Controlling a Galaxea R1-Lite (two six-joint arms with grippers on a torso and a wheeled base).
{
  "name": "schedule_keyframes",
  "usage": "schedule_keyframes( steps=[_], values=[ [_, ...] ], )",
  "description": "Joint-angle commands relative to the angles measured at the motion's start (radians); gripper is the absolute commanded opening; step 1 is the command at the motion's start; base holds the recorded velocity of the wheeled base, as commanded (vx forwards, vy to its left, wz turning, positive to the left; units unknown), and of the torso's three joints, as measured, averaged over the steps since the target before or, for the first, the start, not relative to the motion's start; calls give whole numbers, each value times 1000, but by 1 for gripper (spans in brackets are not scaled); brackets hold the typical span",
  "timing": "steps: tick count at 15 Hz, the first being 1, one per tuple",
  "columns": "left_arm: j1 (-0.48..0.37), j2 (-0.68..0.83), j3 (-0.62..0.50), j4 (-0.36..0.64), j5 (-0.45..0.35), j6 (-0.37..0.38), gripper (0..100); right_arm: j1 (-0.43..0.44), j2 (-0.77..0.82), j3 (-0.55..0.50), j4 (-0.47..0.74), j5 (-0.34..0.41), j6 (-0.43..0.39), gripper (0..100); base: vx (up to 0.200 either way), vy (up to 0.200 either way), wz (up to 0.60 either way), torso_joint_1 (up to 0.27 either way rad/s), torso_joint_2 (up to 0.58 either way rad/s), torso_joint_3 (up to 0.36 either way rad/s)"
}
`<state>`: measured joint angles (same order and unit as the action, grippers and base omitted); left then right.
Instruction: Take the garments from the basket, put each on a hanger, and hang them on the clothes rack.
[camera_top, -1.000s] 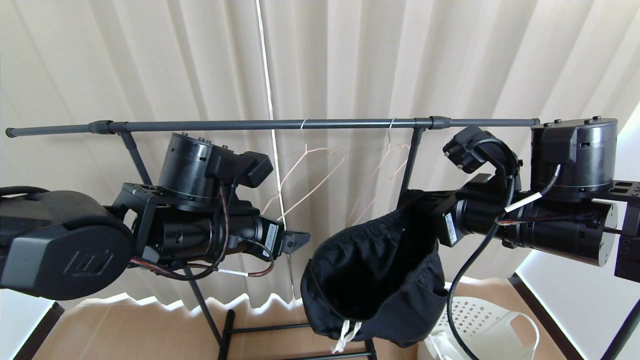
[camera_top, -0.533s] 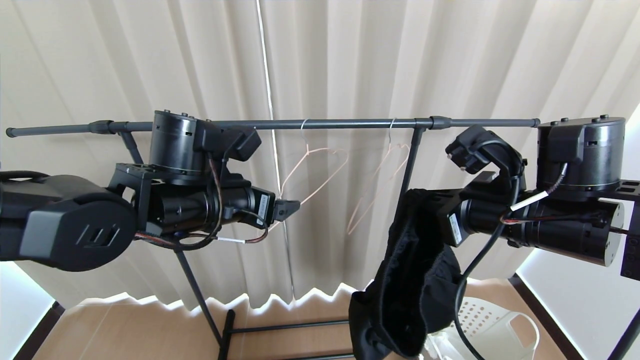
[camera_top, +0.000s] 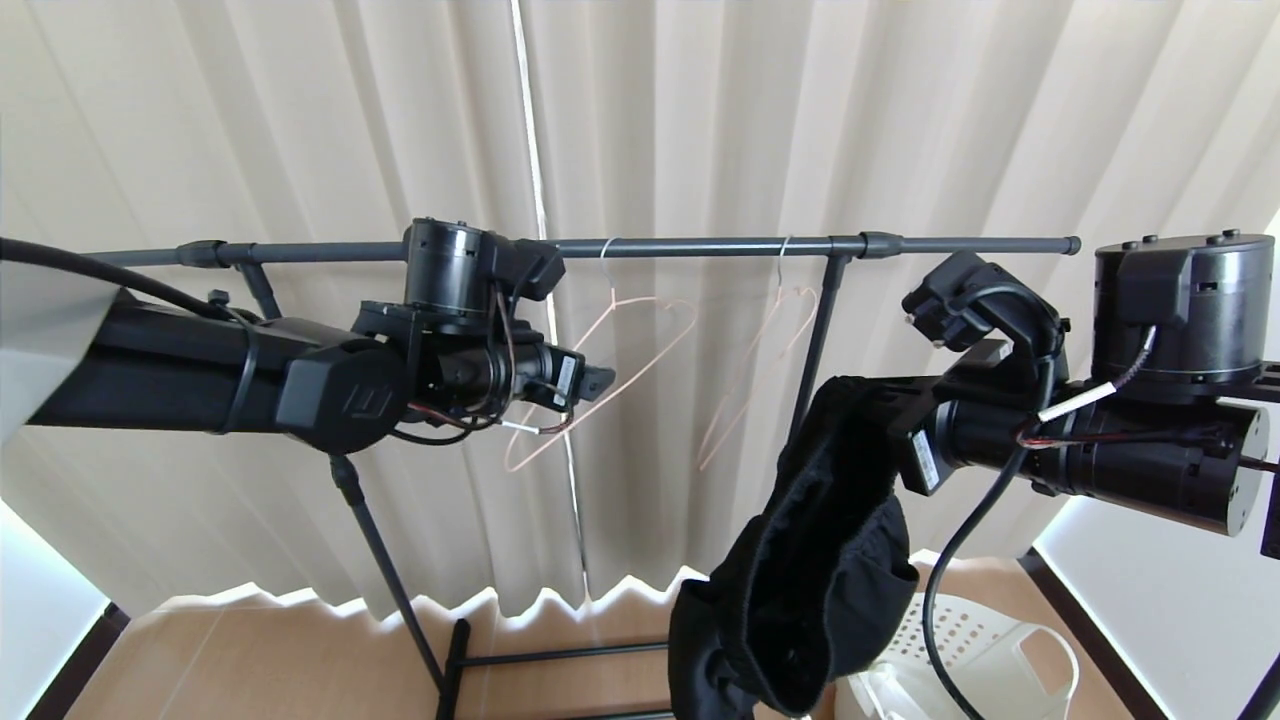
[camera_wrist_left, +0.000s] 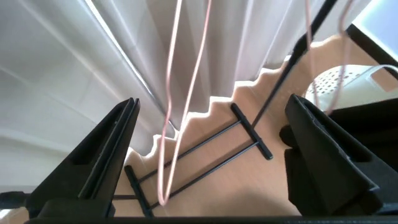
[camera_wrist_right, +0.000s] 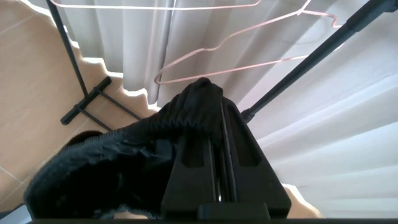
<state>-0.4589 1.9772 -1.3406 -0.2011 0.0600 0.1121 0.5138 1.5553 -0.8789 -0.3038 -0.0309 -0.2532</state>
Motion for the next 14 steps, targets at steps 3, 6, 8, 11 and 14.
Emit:
schedule_keyframes(
  steps=[3, 6, 8, 11, 14],
  values=[
    [26, 123, -86, -3, 1, 14, 100, -5, -1, 0, -1, 0, -1, 0, 0, 0, 0, 0, 0, 0],
    [32, 170, -144, -3, 1, 14, 100, -5, 2, 0, -1, 0, -1, 0, 0, 0, 0, 0, 0, 0],
    [32, 209, -189, -3, 18, 14, 100, -6, -1, 0, -1, 0, -1, 0, 0, 0, 0, 0, 0, 0],
    [37, 264, -247, -3, 49, 12, 100, -6, -1, 0, -1, 0, -1, 0, 0, 0, 0, 0, 0, 0],
    [46, 319, -319, -1, 60, 12, 100, -20, -1, 0, -1, 0, -1, 0, 0, 0, 0, 0, 0, 0]
  ],
)
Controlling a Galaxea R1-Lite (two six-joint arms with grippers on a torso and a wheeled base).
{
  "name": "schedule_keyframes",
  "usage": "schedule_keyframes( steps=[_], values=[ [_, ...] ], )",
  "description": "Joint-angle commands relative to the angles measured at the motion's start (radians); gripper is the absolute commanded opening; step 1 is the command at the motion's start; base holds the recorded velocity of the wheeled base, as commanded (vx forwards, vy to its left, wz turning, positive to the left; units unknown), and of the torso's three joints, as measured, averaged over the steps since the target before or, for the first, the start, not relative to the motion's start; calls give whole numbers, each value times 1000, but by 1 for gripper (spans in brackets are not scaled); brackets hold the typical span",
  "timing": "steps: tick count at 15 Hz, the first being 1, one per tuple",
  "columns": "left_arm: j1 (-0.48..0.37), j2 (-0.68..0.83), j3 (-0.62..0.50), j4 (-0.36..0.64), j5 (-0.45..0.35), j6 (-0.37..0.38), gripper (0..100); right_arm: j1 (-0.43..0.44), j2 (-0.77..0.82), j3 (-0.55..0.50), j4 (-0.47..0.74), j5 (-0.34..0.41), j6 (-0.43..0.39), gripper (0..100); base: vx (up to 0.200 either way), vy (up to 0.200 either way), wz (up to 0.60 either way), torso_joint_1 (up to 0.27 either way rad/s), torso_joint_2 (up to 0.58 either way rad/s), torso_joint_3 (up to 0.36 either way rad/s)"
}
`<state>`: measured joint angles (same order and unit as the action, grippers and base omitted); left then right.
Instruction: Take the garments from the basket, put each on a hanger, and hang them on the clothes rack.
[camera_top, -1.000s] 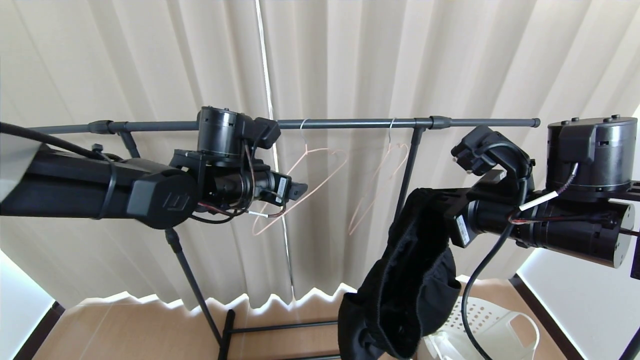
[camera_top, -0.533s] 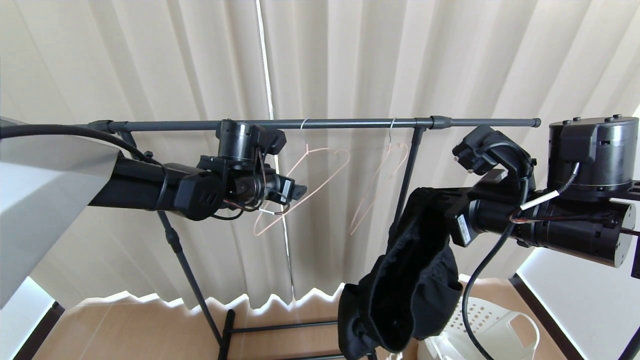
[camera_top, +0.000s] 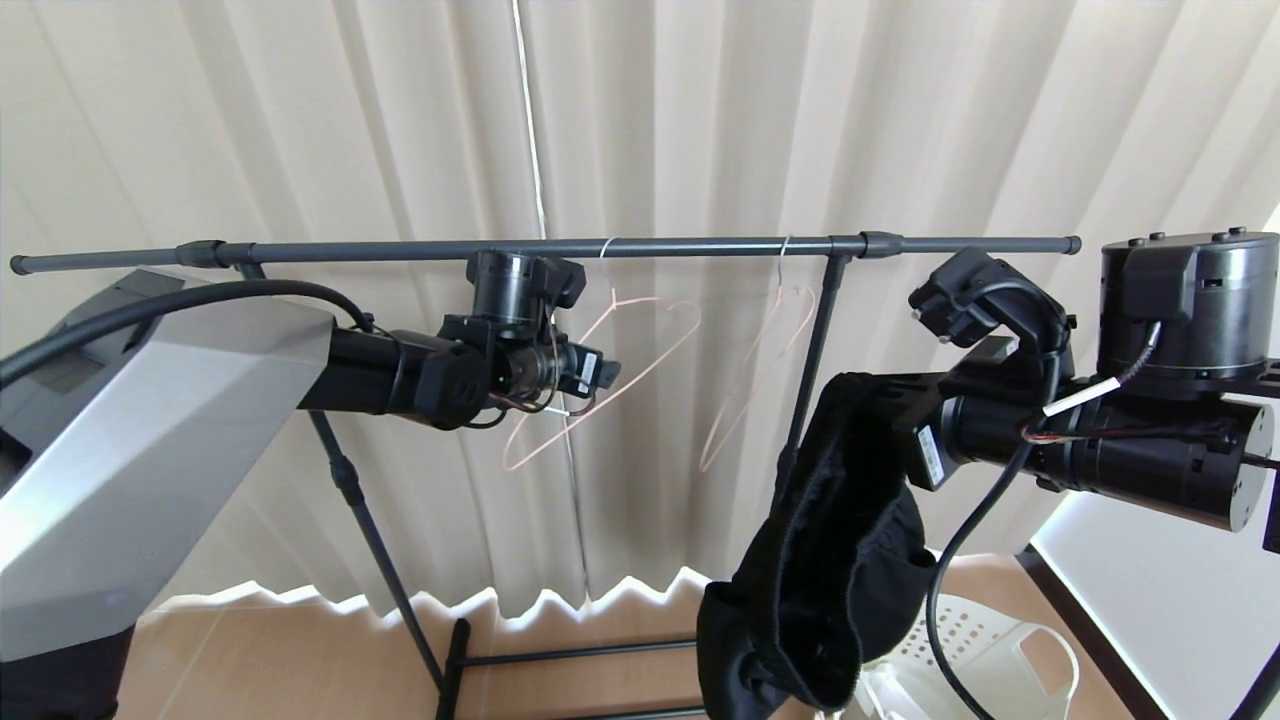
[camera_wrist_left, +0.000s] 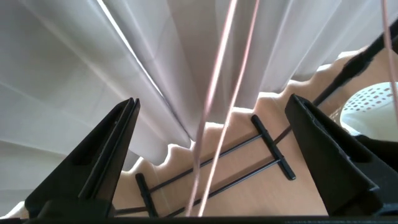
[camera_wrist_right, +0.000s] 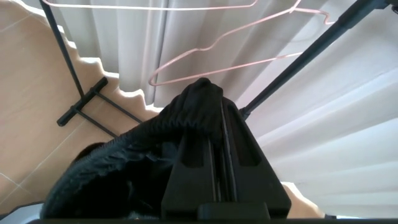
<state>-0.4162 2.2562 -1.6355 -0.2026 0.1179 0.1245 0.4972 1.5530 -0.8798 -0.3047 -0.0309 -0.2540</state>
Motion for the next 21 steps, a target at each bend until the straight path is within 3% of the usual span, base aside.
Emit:
schedule_keyframes(
  steps=[1, 6, 15, 16, 21],
  values=[
    [8, 57, -41, 0, 3, -2, 100, -3, 6, -1, -1, 0, -1, 0, 0, 0, 0, 0, 0, 0],
    [16, 122, -110, 0, 6, -6, 100, -5, 10, -1, -1, 0, -14, 0, 0, 0, 0, 0, 0, 0],
    [23, 132, -95, 0, 6, -49, 100, -9, 18, -4, -2, 0, -14, 0, 0, 0, 0, 0, 0, 0],
    [23, 132, -95, 0, 6, -51, 0, -9, 18, -4, -2, 0, -14, 0, 0, 0, 0, 0, 0, 0],
    [22, 128, -81, -1, 36, -74, 0, -9, 15, -4, -2, 0, -14, 0, 0, 0, 0, 0, 0, 0]
  ],
)
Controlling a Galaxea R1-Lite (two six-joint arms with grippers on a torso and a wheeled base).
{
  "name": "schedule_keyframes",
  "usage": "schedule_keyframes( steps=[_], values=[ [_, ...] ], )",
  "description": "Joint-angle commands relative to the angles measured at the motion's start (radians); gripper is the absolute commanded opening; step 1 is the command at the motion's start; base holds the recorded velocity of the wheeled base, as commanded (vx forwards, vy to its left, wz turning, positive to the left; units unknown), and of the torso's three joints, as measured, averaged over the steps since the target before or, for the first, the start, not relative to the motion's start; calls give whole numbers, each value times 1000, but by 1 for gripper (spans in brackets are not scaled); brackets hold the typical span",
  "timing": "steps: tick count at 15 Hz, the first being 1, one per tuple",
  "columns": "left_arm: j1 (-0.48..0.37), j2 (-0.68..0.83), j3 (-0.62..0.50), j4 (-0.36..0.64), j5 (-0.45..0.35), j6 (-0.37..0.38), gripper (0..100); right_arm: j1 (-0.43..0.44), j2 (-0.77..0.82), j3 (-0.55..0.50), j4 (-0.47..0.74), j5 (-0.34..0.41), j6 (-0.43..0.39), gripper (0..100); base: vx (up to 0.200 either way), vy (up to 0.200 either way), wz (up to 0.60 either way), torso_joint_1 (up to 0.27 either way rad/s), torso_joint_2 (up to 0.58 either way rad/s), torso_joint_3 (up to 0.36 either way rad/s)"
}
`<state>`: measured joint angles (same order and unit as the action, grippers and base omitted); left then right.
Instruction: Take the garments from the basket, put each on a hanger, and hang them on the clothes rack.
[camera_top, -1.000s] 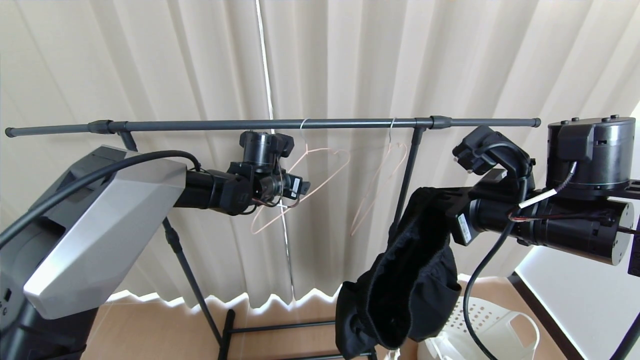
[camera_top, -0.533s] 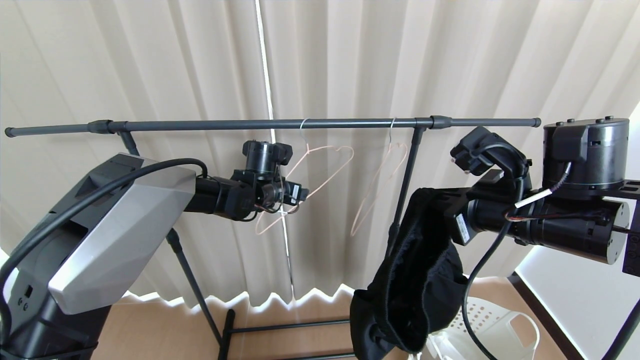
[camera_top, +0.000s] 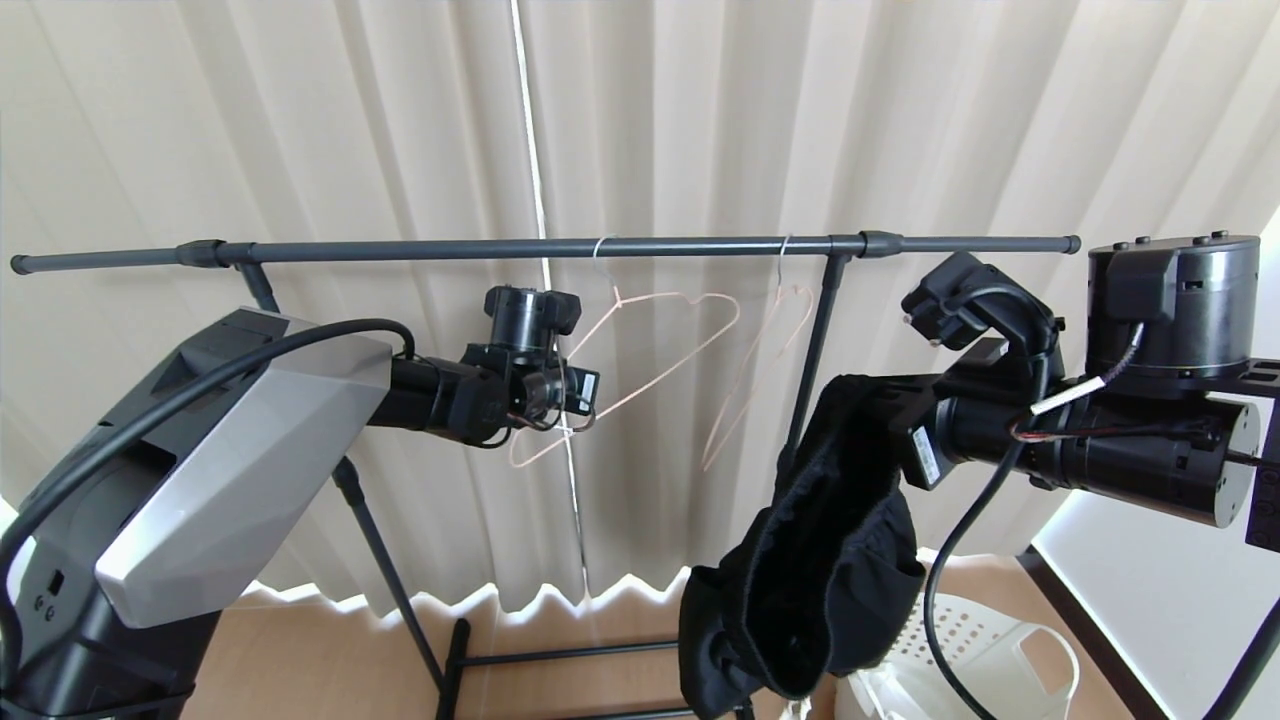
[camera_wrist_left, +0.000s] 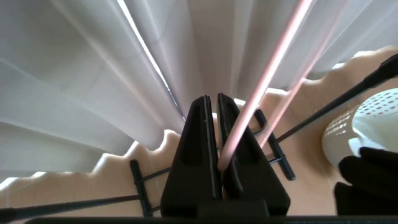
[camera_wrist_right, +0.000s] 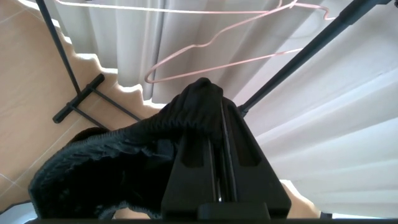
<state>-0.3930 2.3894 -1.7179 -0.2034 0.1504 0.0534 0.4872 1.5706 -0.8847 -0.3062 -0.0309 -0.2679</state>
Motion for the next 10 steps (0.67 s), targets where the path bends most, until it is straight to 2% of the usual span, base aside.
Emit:
schedule_keyframes(
  steps=[1, 6, 10],
  values=[
    [-1, -6, 1, -1, 6, -10, 0, 1, -4, 1, -1, 0, -1, 0, 0, 0, 0, 0, 0, 0],
    [-10, -49, 7, -2, 8, -17, 0, 1, -4, 1, -1, 0, -1, 0, 0, 0, 0, 0, 0, 0],
    [-30, -107, 98, -54, 9, -26, 0, 1, -8, 4, -1, 0, -1, 0, 0, 0, 0, 0, 0, 0]
  ],
)
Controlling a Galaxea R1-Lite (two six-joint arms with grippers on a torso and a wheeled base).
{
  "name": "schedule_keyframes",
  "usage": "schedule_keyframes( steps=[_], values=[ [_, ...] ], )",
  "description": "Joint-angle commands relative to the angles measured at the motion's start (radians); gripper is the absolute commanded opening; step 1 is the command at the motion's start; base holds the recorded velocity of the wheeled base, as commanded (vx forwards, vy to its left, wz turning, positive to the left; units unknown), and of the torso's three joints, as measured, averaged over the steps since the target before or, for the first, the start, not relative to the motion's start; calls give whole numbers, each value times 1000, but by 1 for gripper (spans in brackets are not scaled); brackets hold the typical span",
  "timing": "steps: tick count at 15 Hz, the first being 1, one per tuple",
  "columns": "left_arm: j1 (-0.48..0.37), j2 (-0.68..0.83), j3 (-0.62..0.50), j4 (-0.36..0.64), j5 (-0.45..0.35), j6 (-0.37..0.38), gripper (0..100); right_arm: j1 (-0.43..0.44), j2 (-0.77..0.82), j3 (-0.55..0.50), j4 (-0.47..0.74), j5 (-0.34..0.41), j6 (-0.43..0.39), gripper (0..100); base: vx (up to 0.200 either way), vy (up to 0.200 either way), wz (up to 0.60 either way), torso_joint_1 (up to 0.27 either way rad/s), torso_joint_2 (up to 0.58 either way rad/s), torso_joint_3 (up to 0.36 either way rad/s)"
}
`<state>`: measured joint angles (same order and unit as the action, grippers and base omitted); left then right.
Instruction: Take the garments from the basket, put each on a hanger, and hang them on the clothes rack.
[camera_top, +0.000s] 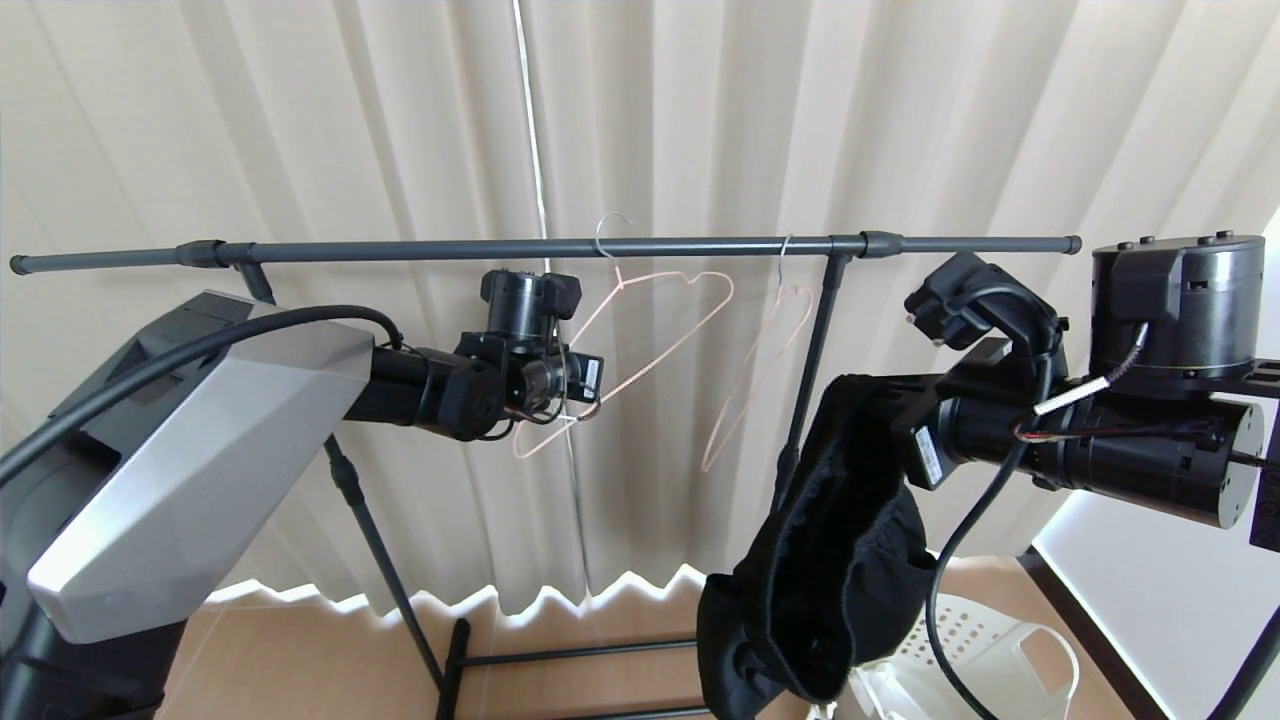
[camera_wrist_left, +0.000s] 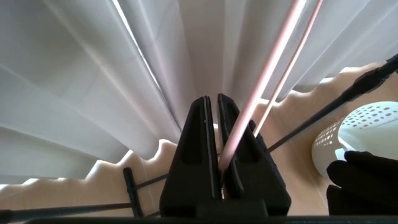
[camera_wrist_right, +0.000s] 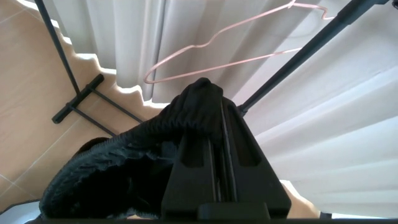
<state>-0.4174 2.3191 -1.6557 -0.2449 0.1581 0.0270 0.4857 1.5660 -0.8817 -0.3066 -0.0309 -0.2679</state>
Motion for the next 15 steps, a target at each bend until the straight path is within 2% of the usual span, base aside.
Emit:
schedule_keyframes(
  steps=[1, 5, 8, 9, 13, 15],
  values=[
    [-9, -52, 62, -28, 1, 5, 0, 1, -3, 1, 0, 0, -1, 0, 0, 0, 0, 0, 0, 0],
    [-35, -136, 177, -67, 0, 10, 0, 1, -9, 3, 0, 0, -1, 0, 0, 0, 0, 0, 0, 0],
    [-57, -208, 321, -159, 3, 11, 0, 1, -7, 3, 0, -1, -1, 0, 0, 0, 0, 0, 0, 0],
    [-69, -253, 410, -206, 21, 11, 0, 2, -11, 3, 0, -1, -1, 0, 0, 0, 0, 0, 0, 0],
    [-73, -374, 634, -317, 21, 11, 0, 2, -24, 4, 0, -18, 1, 0, 0, 0, 0, 0, 0, 0],
    [-70, -434, 784, -402, 21, 11, 0, 2, -26, 7, 0, -20, 1, 0, 0, 0, 0, 0, 0, 0]
  ],
)
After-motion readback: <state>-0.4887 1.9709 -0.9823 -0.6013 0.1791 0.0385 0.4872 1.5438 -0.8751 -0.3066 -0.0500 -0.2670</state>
